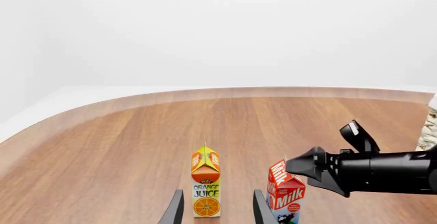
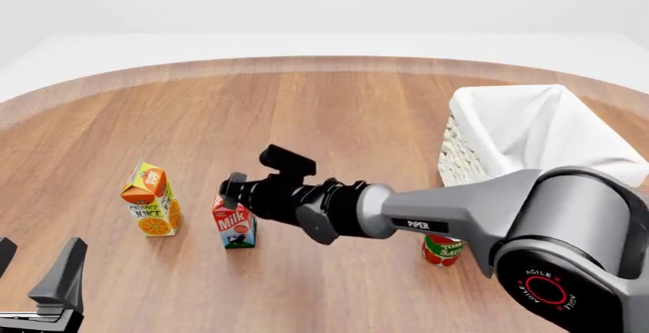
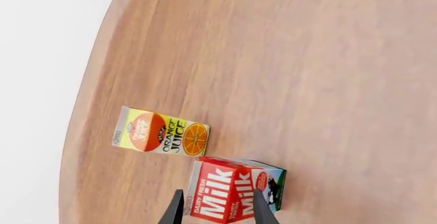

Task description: Pick the milk and place it in the basket.

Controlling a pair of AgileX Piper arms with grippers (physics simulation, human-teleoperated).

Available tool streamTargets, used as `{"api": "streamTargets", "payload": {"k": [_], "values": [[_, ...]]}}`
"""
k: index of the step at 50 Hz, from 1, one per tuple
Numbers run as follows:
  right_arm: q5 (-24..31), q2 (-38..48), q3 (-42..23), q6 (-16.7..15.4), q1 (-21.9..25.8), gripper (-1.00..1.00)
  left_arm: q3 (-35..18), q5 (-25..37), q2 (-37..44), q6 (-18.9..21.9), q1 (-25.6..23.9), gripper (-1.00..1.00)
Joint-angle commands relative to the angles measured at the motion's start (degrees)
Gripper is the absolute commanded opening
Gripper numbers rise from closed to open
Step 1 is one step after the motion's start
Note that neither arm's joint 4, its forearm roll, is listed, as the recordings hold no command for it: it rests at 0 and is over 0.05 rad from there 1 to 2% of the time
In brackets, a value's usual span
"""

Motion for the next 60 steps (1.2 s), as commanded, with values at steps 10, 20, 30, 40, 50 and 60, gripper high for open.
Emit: {"api": "streamTargets", "payload": {"k": [10,20,30,40,50,60], "values": [[-1.90,3.51,-0.78,1.66,0.71,1.00,0.00,0.00,0.00,0.00,0.00,1.00],[-4.17,4.25,0.38,3.41,1.81,-1.00,0.00,0.00,0.00,0.00,0.00,1.00],[-5.65,3.28,1.71,3.77,1.65,-1.00,0.00,0.00,0.00,0.00,0.00,1.00],[-5.64,-0.45,2.86,0.99,1.18,-1.00,0.00,0.00,0.00,0.00,0.00,1.00],[-6.44,-4.48,5.27,-0.51,0.72,-1.00,0.00,0.00,0.00,0.00,0.00,1.00],[-7.75,-8.03,8.07,-1.40,0.51,-1.00,0.00,0.00,0.00,0.00,0.00,1.00]]}}
